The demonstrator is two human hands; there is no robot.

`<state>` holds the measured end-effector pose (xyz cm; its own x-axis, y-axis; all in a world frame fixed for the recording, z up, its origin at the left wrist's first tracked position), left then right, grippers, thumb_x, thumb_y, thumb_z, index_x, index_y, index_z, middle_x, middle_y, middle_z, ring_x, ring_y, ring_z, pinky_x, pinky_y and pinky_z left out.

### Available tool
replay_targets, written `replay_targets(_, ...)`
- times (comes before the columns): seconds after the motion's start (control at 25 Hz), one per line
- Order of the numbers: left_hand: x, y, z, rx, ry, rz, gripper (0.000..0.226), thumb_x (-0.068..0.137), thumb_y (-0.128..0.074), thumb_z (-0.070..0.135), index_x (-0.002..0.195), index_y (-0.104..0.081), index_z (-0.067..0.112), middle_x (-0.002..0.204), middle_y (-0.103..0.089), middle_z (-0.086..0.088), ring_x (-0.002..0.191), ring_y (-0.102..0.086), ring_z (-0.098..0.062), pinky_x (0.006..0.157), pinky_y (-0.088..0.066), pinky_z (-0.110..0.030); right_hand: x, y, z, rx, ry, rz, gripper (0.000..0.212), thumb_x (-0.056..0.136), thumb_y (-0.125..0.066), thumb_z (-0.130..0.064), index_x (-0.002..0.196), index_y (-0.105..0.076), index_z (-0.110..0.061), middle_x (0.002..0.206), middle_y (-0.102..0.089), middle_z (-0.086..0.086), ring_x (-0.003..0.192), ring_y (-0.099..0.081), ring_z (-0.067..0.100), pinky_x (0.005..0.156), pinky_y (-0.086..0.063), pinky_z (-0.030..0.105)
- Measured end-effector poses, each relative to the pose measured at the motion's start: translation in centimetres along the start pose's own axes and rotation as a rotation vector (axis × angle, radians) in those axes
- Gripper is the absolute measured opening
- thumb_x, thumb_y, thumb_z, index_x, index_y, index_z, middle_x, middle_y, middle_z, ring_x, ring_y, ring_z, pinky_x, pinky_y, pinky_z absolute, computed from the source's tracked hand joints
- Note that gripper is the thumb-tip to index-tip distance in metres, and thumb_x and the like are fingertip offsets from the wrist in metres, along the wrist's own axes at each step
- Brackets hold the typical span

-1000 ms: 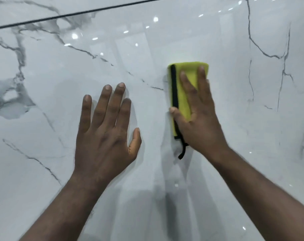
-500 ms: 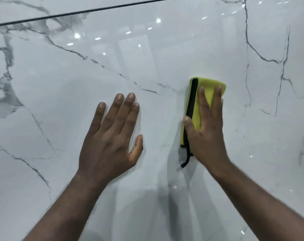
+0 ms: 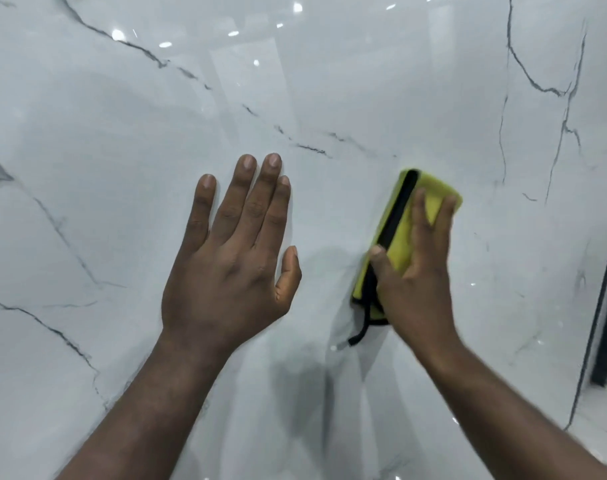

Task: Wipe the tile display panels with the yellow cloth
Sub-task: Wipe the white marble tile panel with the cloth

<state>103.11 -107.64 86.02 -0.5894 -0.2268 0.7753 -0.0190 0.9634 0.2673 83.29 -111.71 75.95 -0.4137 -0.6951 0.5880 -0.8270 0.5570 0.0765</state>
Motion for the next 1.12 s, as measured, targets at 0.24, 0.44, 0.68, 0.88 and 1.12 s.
replay_targets(0.24, -0.3, -0.2, 0.4, -0.038, -0.066, -0.026, 0.065, 0.110, -0.043, 0.031, 0.167, -0.034, 0.001, 0.179, -0.020, -0.016, 0.167, -0.018, -0.033, 0.134, -0.014, -0.060, 2.9, 0.6, -3.5, -0.113, 0.123, 0.007, 0.087, 0.101, -0.069, -0.021, 0.169, -0.018, -0.038, 0.178, 0.013, -0.008, 0.163, 0.003, 0.007, 0.132, -0.017, 0.034)
replay_targets(0.44, -0.9, -0.9, 0.9, -0.053, -0.170, -0.058, 0.061, 0.113, -0.034, 0.029, 0.169, -0.030, 0.004, 0.180, -0.018, -0.013, 0.168, -0.013, -0.031, 0.135, -0.008, -0.059, -6.4, -1.1, 3.5, -0.185, -0.242, -0.007, 0.093, 0.102, -0.069, -0.031, 0.167, -0.006, -0.048, 0.176, 0.017, -0.014, 0.160, -0.007, 0.004, 0.119, -0.025, 0.018)
replay_targets(0.68, -0.9, -0.6, 1.4, -0.073, -0.211, -0.052, 0.060, 0.112, -0.037, 0.027, 0.167, -0.034, 0.002, 0.178, -0.024, -0.015, 0.166, -0.020, -0.032, 0.135, -0.016, -0.056, -1.8, 1.0, 2.7, -0.074, -0.135, 0.041, 0.089, 0.101, -0.070, -0.027, 0.164, -0.015, -0.055, 0.176, 0.009, -0.022, 0.156, -0.005, -0.009, 0.127, -0.022, 0.024)
replay_targets(0.88, 1.1, 0.4, 2.4, -0.194, -0.094, 0.012, 0.049, 0.104, -0.056, 0.030, 0.144, -0.064, 0.002, 0.165, -0.050, -0.014, 0.157, -0.043, -0.034, 0.130, -0.027, -0.058, -4.7, 0.7, 6.2, -0.107, -0.168, -0.029, 0.091, 0.100, -0.071, -0.025, 0.166, -0.013, -0.051, 0.176, 0.013, -0.017, 0.159, -0.002, -0.001, 0.130, -0.020, 0.030)
replay_targets(1.12, 7.0, -1.5, 7.4, -0.139, -0.047, 0.032, 0.048, 0.104, -0.056, 0.031, 0.140, -0.066, 0.001, 0.166, -0.049, -0.016, 0.157, -0.042, -0.037, 0.130, -0.025, -0.062, 6.1, 7.2, 6.9, -0.113, 0.037, 0.011, 0.089, 0.101, -0.069, -0.019, 0.166, -0.018, -0.050, 0.175, 0.013, -0.023, 0.161, 0.002, -0.001, 0.129, -0.024, 0.028)
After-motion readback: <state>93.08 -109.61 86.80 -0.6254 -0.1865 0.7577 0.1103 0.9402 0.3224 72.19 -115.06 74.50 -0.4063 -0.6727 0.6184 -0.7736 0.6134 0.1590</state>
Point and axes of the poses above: each hand's wrist, its own x-axis towards the middle knuckle, its own y-axis out of the back of the hand, z = x × y, the point moved 9 cm from there along x, towards the middle knuckle
